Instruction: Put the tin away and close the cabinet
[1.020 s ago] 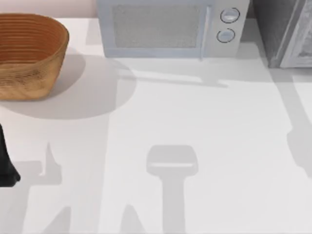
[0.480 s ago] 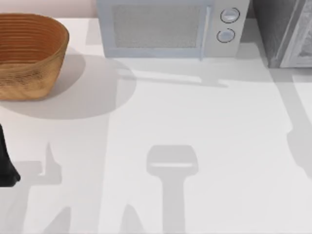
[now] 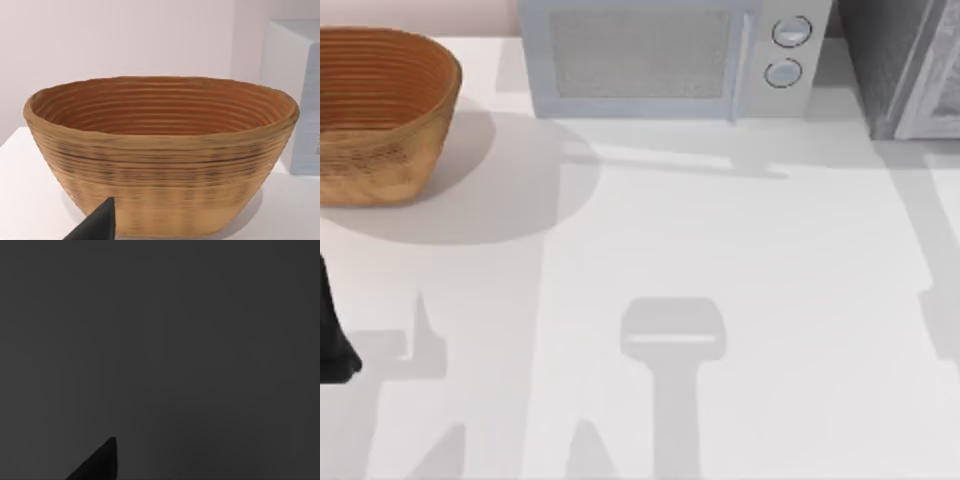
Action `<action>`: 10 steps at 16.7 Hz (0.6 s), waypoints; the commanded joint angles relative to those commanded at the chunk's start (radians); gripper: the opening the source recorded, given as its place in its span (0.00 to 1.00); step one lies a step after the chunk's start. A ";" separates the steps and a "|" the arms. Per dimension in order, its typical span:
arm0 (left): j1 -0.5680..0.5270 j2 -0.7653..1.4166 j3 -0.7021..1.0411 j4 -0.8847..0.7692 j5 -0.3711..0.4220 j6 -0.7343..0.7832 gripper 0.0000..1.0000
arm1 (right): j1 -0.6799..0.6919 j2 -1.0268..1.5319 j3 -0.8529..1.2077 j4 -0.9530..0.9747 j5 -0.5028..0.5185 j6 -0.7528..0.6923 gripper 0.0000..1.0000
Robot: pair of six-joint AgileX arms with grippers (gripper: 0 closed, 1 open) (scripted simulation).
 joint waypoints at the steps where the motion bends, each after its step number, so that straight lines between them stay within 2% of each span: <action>1: 0.000 0.000 0.000 0.000 0.000 0.000 1.00 | -0.004 -0.049 -0.035 0.025 -0.004 -0.008 1.00; 5: 0.000 0.000 0.000 0.000 0.000 0.000 1.00 | -0.009 -0.268 -0.252 0.121 -0.038 -0.033 1.00; 10: 0.000 0.000 0.000 0.000 0.000 0.000 1.00 | -0.010 -0.573 -0.676 0.224 -0.093 -0.043 1.00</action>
